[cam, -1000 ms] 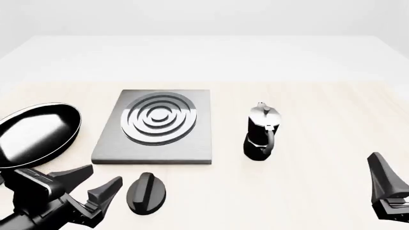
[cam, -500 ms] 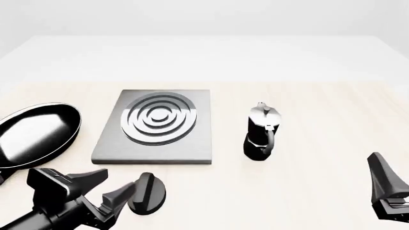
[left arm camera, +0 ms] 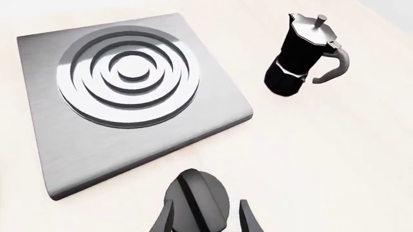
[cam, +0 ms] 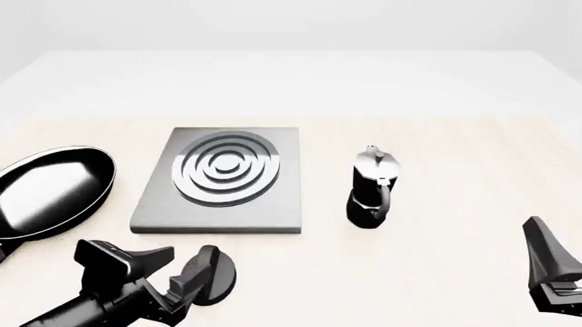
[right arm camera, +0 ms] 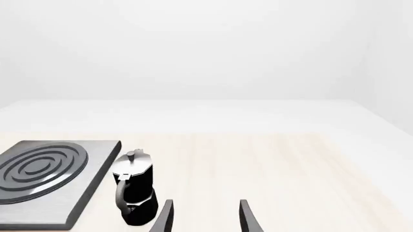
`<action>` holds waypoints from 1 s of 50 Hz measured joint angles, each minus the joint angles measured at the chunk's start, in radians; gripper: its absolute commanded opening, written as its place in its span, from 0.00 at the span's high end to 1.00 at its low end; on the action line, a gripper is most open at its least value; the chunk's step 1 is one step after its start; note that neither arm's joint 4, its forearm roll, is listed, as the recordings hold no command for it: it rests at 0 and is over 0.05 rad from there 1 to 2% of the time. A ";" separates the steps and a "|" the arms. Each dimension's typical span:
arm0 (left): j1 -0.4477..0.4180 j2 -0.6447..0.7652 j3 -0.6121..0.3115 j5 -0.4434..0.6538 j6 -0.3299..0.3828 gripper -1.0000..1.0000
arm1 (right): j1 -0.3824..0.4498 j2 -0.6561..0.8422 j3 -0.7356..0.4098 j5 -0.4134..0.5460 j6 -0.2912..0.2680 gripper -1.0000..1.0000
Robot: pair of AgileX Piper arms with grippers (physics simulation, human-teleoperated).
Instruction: Turn on the stove and put the frying pan on it.
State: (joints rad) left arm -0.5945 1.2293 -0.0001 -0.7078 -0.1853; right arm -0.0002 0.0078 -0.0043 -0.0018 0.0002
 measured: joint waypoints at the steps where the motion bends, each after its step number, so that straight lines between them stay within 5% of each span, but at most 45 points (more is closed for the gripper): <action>1: -0.001 0.012 0.000 -0.009 -0.003 0.00 | 0.000 0.000 0.000 0.000 0.000 0.00; 50: -0.030 0.384 0.000 -0.273 -0.069 0.00 | 0.000 0.000 0.000 0.000 0.000 0.00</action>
State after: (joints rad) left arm -0.6248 1.6130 -0.0005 -0.9808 -0.2545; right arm -0.0002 0.0079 -0.0043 -0.0018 0.0002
